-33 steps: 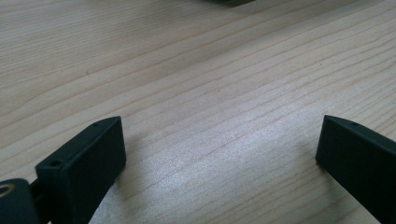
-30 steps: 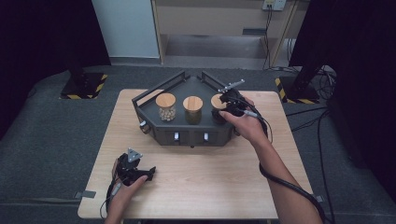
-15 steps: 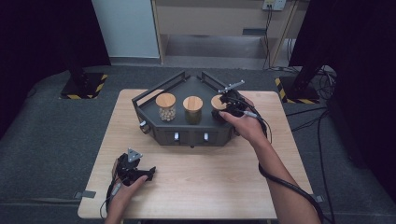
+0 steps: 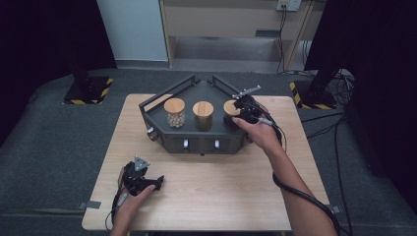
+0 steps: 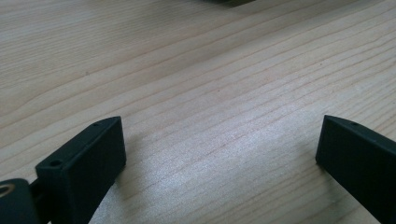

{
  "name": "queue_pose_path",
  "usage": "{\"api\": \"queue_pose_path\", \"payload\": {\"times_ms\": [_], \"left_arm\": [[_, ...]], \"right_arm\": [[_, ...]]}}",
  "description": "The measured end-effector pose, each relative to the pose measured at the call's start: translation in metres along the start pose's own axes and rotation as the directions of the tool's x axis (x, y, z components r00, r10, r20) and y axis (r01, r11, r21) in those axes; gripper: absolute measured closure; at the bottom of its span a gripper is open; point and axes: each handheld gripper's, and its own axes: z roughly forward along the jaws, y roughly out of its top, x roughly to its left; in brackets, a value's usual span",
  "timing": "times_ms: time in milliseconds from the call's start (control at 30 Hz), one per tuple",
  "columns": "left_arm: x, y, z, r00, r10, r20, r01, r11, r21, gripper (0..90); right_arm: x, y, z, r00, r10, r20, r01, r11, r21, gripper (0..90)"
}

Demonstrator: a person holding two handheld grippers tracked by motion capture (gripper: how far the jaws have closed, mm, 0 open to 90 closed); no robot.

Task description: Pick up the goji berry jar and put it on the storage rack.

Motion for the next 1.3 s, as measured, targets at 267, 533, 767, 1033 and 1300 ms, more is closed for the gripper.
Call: {"api": "queue_pose_path", "payload": {"times_ms": [267,533,767,1033,1300], "left_arm": [[0.0,0.0,0.0,1.0,0.0,0.0,0.0,1.0,0.0,0.2],[0.0,0.0,0.0,1.0,0.0,0.0,0.0,1.0,0.0,0.2],[0.0,0.0,0.0,1.0,0.0,0.0,0.0,1.0,0.0,0.2],[0.0,0.0,0.0,1.0,0.0,0.0,0.0,1.0,0.0,0.2],[0.0,0.0,0.0,1.0,0.0,0.0,0.0,1.0,0.0,0.2]], "right_arm": [[0.0,-0.002,0.0,1.0,0.0,0.0,0.0,1.0,-0.01,25.5],[0.0,-0.006,-0.007,0.9998,-0.004,-0.017,0.004,0.999,-0.047,10.5],[0.003,-0.005,-0.018,1.0,-0.001,-0.009,0.001,0.999,-0.051,6.2],[0.001,-0.012,-0.037,0.9996,-0.003,-0.027,0.001,0.998,-0.063,5.0],[0.005,-0.025,-0.052,0.9995,-0.016,-0.029,0.014,0.997,-0.079,4.9]]}}
